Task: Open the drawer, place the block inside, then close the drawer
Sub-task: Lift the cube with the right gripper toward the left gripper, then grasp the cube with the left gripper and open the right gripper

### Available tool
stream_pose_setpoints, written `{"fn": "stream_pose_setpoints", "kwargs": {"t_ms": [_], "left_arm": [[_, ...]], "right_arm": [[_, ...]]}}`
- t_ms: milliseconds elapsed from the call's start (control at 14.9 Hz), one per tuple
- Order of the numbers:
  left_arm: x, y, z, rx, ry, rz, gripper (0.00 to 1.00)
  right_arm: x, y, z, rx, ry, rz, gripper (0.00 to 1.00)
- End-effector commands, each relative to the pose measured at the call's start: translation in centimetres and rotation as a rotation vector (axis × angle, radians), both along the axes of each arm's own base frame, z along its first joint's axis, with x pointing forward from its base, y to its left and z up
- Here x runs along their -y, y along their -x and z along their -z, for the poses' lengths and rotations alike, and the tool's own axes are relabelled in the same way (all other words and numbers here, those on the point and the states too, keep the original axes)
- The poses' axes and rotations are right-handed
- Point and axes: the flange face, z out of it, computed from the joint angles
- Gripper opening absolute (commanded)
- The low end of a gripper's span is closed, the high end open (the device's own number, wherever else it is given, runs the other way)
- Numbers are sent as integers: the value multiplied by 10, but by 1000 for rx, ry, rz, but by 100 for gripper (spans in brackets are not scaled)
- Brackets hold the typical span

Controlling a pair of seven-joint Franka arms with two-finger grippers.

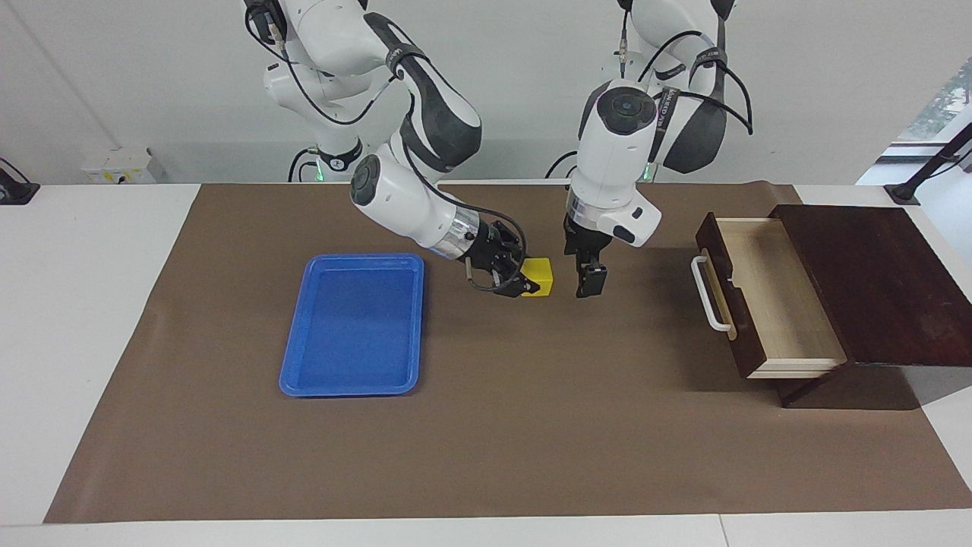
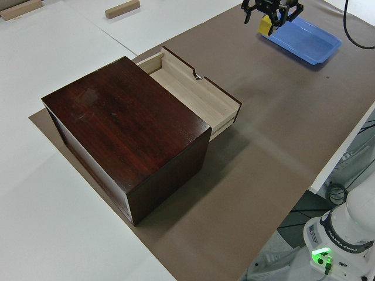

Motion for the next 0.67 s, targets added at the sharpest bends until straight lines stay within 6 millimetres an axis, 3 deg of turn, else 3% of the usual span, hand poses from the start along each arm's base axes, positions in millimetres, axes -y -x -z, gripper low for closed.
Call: {"fn": "stream_pose_setpoints", "kwargs": {"t_ms": [0, 602], "left_arm": [[30, -7, 16, -25, -33, -26, 100], [39, -1, 16, -32, -31, -28, 100]], "right_arm": [[-1, 1, -1, -15, -20, 23, 0], [0, 0, -3, -15, -22, 23, 0]]}}
